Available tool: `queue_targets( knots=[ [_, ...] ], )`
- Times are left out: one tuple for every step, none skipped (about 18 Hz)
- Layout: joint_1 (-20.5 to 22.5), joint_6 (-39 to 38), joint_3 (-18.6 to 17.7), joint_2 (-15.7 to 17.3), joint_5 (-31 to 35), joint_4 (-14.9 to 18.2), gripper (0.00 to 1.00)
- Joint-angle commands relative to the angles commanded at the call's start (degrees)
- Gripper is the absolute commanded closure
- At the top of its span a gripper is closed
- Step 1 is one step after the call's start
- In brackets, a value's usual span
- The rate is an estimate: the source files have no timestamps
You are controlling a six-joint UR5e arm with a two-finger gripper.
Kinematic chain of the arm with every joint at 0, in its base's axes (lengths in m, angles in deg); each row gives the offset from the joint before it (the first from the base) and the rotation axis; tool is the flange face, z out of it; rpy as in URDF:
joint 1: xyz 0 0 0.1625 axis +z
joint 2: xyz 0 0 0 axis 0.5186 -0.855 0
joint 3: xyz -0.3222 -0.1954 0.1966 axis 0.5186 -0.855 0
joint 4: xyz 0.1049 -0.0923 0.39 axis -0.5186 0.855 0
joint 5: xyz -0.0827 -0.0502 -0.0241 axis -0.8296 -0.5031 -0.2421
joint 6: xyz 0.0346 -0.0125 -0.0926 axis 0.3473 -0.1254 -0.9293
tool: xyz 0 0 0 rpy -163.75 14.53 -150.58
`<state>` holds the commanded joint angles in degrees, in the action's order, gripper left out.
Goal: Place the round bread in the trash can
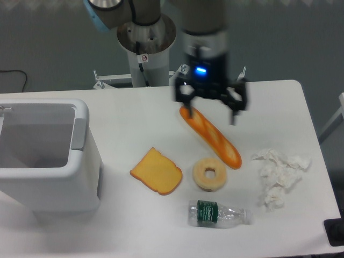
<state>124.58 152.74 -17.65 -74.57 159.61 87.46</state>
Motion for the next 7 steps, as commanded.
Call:
queue_targets(
  knots=[
    [0.88, 2.29, 0.0, -0.88, 0.09, -0.09, 0.0],
    [1.42, 4.22, 0.0, -1.85, 0.44, -0.18, 0.0],
    [2.38, 5.64, 0.17, -3.07, 0.61, -0.26, 0.0],
    [3.26, 6.87, 0.78, -4.3, 0.62, -0.35, 0.0],
    [3.61, 8.45, 1.14, -5.36, 0.7, -0.35, 0.0],
    [4.14, 10.2, 1.14, -6.15, 0.79, -0.44, 0.0],
    [4.67, 11.87, 1.14, -7.12, 0.79, -0.44, 0.0]
  ],
)
